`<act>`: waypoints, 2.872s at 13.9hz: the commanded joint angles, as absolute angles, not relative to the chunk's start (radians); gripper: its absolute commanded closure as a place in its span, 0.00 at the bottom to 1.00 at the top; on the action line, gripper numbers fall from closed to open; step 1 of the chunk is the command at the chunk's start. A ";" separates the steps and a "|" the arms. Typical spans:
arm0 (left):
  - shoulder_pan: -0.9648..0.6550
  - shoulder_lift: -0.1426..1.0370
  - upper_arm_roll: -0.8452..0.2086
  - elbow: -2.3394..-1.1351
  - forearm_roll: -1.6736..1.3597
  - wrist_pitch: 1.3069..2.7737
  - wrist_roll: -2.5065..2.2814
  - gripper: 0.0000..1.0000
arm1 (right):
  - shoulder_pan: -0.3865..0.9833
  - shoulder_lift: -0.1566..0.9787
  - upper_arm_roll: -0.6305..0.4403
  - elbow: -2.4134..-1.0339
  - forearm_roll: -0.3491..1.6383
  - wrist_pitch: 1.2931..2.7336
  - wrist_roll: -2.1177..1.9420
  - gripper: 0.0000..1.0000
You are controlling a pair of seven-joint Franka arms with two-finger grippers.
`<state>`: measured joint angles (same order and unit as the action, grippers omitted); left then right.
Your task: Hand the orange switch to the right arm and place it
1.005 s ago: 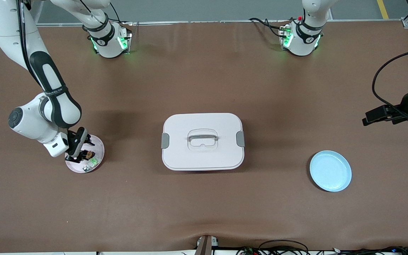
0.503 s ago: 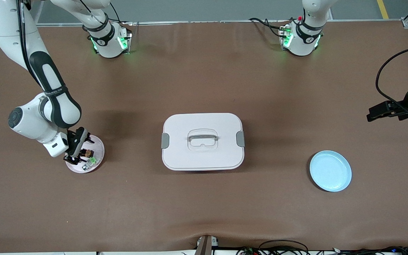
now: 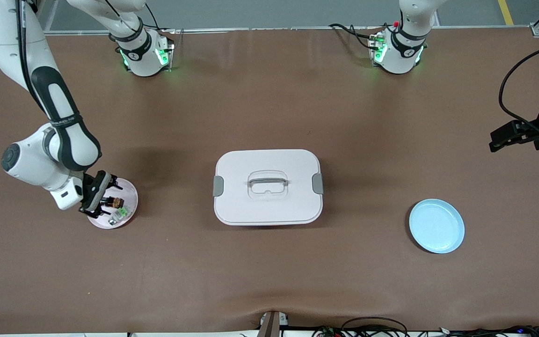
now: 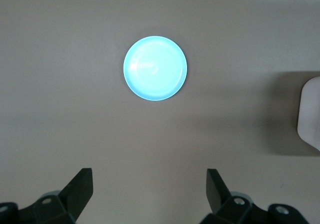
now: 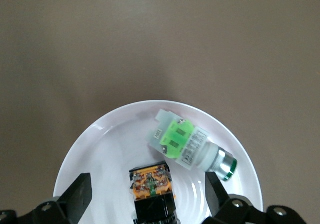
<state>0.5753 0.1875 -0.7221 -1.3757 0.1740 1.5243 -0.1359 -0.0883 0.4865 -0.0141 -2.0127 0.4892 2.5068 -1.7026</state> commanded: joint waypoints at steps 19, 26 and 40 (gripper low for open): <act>0.069 -0.116 -0.173 -1.608 0.003 1.447 -0.114 0.00 | -0.106 0.327 -0.046 -1.547 0.115 1.825 -0.317 0.00; 0.048 -0.167 -0.144 -1.634 0.003 1.434 -0.112 0.00 | -0.140 0.324 -0.040 -1.349 0.091 1.625 -0.204 0.00; 0.008 -0.169 -0.101 -1.612 0.021 1.414 -0.063 0.00 | -0.103 0.196 -0.040 -1.302 -0.006 1.468 -0.026 0.00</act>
<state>0.0109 -0.1613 -0.1122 -1.6120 0.0173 1.4223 -0.0759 -0.1089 0.2227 -0.0490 -1.2931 0.0183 1.5033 -0.1481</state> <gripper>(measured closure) 0.000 0.000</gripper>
